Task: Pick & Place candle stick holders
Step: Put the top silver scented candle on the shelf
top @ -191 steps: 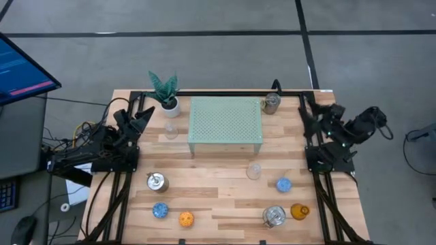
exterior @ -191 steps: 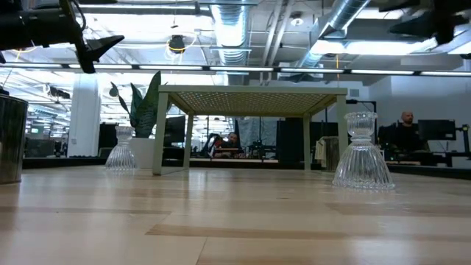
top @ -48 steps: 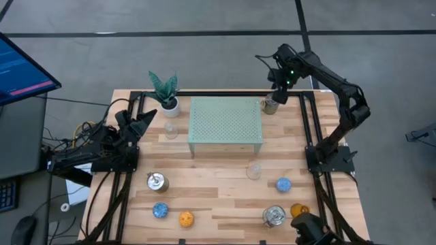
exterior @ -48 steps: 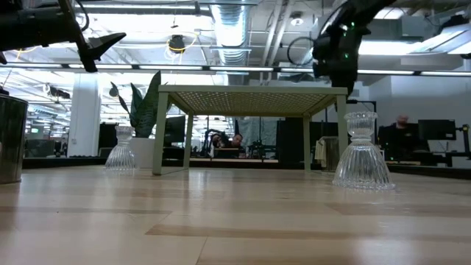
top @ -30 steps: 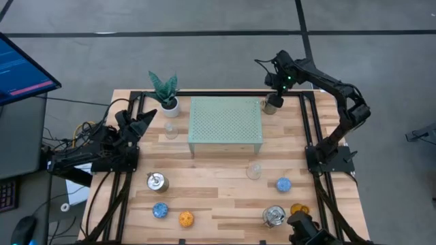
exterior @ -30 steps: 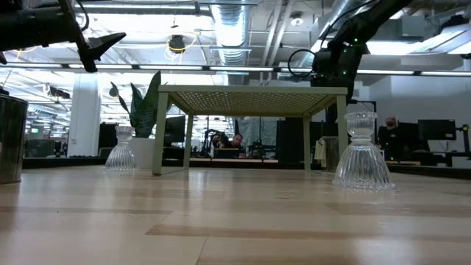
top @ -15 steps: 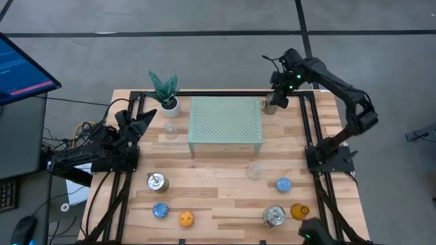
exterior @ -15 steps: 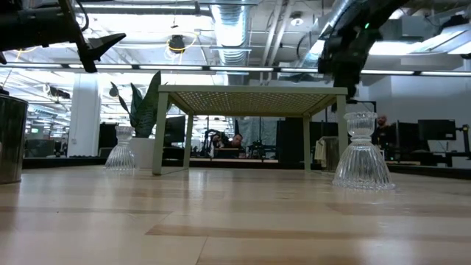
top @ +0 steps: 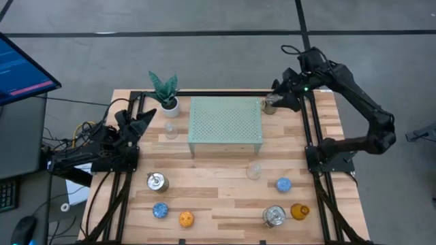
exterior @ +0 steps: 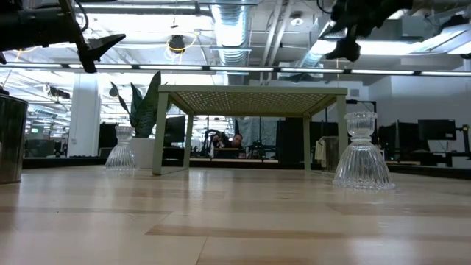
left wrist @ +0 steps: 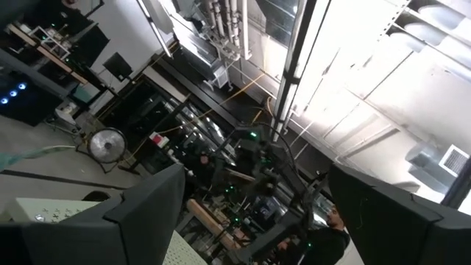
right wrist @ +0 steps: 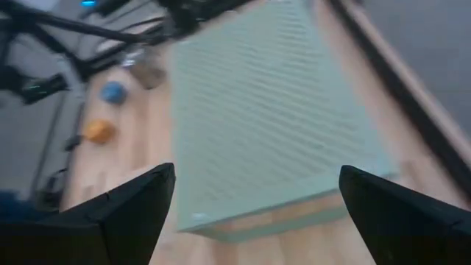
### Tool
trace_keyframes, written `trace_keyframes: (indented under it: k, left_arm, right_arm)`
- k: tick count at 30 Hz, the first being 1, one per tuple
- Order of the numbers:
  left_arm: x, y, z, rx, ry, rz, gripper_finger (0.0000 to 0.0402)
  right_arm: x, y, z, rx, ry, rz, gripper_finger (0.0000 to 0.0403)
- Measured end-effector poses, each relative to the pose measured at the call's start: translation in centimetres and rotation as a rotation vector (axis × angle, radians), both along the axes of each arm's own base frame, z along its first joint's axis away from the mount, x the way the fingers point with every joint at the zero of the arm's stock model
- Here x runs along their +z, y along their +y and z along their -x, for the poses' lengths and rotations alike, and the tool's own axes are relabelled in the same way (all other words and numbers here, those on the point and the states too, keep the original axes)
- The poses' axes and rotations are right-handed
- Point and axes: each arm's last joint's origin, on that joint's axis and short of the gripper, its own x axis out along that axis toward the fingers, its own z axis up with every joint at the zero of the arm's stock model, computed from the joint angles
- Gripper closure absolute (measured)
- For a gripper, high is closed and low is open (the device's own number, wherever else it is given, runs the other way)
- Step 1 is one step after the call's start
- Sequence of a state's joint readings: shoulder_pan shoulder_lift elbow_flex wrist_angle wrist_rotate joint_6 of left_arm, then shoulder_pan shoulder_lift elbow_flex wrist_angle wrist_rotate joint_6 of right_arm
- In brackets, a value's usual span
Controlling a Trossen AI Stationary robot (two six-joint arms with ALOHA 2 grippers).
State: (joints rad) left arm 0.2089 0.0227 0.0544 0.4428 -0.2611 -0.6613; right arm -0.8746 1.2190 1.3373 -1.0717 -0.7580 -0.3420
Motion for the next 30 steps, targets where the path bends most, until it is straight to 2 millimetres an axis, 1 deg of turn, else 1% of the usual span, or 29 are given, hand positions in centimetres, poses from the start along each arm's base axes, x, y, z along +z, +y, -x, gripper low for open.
trace_keyframes:
  k: [2,4,6,9,11,13,15,17,19,21,23,25,30]
  left_arm:
    - [0.0,0.0,0.0,0.0,-0.002,0.0,0.0064]
    - [0.0,0.0,0.0,0.0,-0.004,0.0,0.0064]
    - [0.0,0.0,0.0,0.0,-0.006,0.0,0.0064]
    - [0.1,0.0,0.0,0.0,-0.009,-0.001,0.0064]
    - [0.1,0.0,0.0,-0.001,-0.01,-0.001,0.0064]
    - [0.1,0.0,0.0,-0.002,-0.013,0.002,0.0064]
    - [0.1,0.0,0.0,-0.003,-0.014,0.004,0.0064]
    - [0.1,0.0,0.0,-0.004,-0.015,0.005,0.0064]
    - [0.1,0.0,0.0,-0.004,-0.015,0.005,0.0064]
    - [0.1,0.0,0.1,0.001,-0.015,0.008,0.0064]
    - [0.1,0.0,0.1,0.004,-0.015,0.008,0.0064]
    - [0.1,0.0,0.1,0.003,-0.015,0.008,0.0064]
    - [0.1,0.0,0.1,0.007,-0.01,0.001,0.0064]
  right_arm:
    - [0.7,1.6,-1.1,0.092,-0.072,-0.029,0.0029]
    - [1.9,3.5,-2.7,0.234,-0.201,-0.045,0.0029]
    - [3.1,5.1,-4.0,0.357,-0.321,-0.022,0.0029]
    - [4.5,6.3,-4.7,0.45,-0.436,-0.009,0.0029]
    - [4.6,6.7,-4.7,0.449,-0.426,-0.03,0.0029]
    - [3.5,7.0,-4.4,0.41,-0.32,-0.037,0.0029]
    - [1.9,7.2,-3.7,0.339,-0.128,0.011,0.0029]
    - [0.4,7.4,-2.7,0.287,0.105,0.094,0.0029]
    - [-0.6,7.5,-2.0,0.252,0.319,0.2,0.0029]
    - [-1.2,7.4,-1.7,0.234,0.468,0.32,0.0029]
    - [-1.3,7.0,-1.4,0.21,0.548,0.422,0.0029]
    - [-1.6,6.0,-1.4,0.17,0.56,0.477,0.0029]
    - [-4.2,2.9,-1.0,0.08,0.523,0.474,0.0029]
